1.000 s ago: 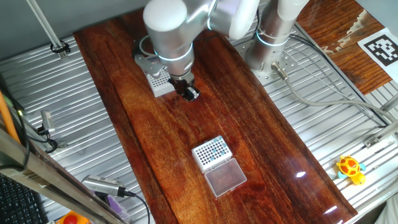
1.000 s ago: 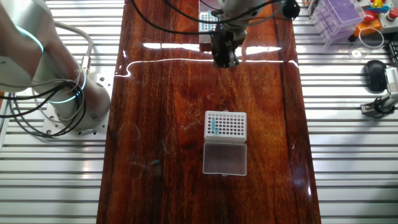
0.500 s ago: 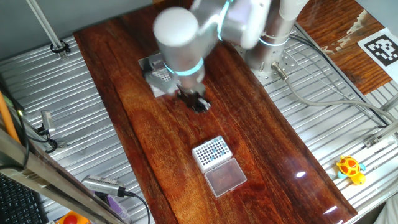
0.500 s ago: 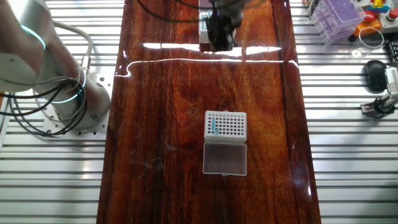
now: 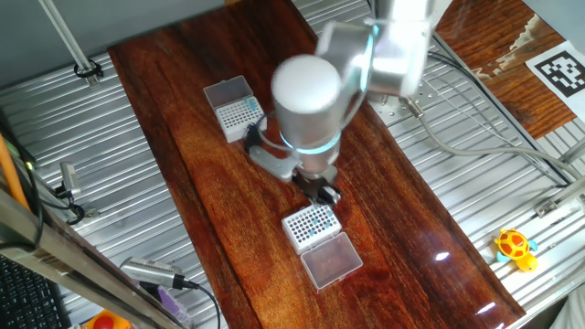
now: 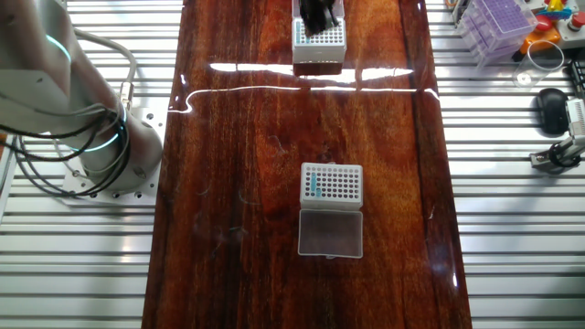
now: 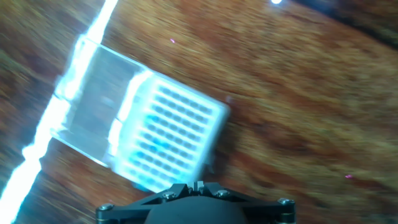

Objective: Transfer all medium pipette tips from one holder to another

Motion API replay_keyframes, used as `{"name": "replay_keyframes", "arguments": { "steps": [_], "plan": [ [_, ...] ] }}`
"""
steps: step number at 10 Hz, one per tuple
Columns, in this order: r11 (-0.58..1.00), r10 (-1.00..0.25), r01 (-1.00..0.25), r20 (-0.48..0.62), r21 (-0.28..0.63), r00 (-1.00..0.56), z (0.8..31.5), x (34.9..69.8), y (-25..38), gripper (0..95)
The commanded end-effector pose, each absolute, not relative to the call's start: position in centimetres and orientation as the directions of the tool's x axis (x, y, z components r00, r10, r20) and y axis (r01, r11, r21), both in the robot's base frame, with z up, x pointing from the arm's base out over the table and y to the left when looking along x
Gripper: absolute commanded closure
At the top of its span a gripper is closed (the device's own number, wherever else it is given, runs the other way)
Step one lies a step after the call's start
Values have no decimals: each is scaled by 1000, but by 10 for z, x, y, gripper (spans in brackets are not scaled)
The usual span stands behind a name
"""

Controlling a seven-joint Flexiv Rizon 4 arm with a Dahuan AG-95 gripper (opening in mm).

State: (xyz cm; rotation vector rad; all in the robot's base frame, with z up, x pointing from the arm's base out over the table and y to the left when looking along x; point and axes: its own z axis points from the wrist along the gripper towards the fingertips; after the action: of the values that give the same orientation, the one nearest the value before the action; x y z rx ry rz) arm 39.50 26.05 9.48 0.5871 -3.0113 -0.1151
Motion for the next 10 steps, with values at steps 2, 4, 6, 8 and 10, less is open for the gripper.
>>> {"name": "replay_keyframes", "arguments": {
  "steps": [2,4,6,8,10],
  "plan": [
    [970,-239,-237,60,51,-969,93,388,266,760],
    [969,-245,-242,59,52,-968,91,389,261,760],
    [970,-239,-237,55,49,-969,86,389,260,760],
    [971,-238,-236,48,47,-970,79,390,258,760],
    [971,-239,-237,46,42,-970,76,391,257,950]
  ]
}}
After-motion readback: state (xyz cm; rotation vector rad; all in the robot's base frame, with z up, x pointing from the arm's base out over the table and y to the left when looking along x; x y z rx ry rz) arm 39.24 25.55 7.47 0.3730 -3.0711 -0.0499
